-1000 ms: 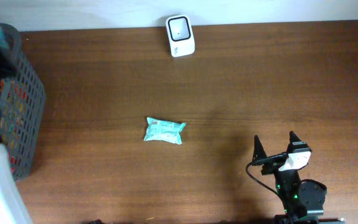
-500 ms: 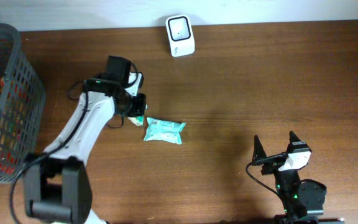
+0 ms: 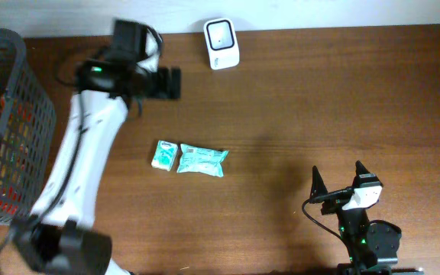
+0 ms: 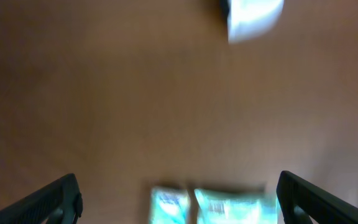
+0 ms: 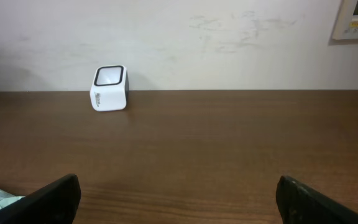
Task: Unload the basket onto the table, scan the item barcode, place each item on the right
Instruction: 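Place the small tissue pack left of the first pack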
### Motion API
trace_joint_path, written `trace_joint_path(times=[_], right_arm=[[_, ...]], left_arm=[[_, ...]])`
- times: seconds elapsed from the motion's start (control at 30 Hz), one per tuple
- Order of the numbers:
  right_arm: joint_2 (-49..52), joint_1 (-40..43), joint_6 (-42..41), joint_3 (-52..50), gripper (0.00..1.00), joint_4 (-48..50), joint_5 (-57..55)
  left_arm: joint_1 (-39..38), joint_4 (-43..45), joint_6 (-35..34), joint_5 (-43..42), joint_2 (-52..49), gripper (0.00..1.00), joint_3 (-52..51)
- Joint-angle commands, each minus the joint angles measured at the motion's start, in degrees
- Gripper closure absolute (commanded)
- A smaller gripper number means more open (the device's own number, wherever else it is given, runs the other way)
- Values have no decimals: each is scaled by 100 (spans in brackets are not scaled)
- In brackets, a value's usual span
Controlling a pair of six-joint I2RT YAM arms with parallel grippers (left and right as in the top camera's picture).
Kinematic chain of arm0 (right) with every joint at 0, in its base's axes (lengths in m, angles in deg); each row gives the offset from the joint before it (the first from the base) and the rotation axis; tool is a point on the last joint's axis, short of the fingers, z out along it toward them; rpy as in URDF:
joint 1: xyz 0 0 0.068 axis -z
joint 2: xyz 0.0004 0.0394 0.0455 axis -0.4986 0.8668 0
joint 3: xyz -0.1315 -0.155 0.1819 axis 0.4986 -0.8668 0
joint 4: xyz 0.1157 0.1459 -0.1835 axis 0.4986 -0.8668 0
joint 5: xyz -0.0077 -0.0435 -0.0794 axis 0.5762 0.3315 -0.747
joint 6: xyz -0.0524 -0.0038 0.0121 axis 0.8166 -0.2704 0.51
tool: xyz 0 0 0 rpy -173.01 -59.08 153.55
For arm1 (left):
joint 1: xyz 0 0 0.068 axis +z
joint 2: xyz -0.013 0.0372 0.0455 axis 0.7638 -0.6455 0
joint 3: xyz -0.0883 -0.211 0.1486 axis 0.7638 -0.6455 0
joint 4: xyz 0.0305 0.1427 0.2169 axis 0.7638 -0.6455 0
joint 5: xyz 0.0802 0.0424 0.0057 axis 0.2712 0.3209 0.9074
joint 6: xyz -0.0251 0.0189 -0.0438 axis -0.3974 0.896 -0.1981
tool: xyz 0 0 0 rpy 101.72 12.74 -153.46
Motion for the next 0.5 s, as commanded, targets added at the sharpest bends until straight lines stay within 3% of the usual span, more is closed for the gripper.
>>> trace_joint_path(times=[0.0,0.1,0.23,0.4,0.47], right_arm=[[-39,37,-44,-50,1,-2,-31],[-39,37,-44,-50,1,-2,-31],[-39,37,-44,-50,1,-2,-31],[-39,37,-44,-50,1,-2,-31],[-39,37,-44,-50,1,-2,-31]], left_arm=[[682,-4,103,1224,726,1,1204],[1934,-46,-72,1685,911,1,1410],[3703,-374,-778,1663,879,1,1189],[5182,-378,-658,1648,828,0,345],[5567,-295,-155,1648,728,0,-177]])
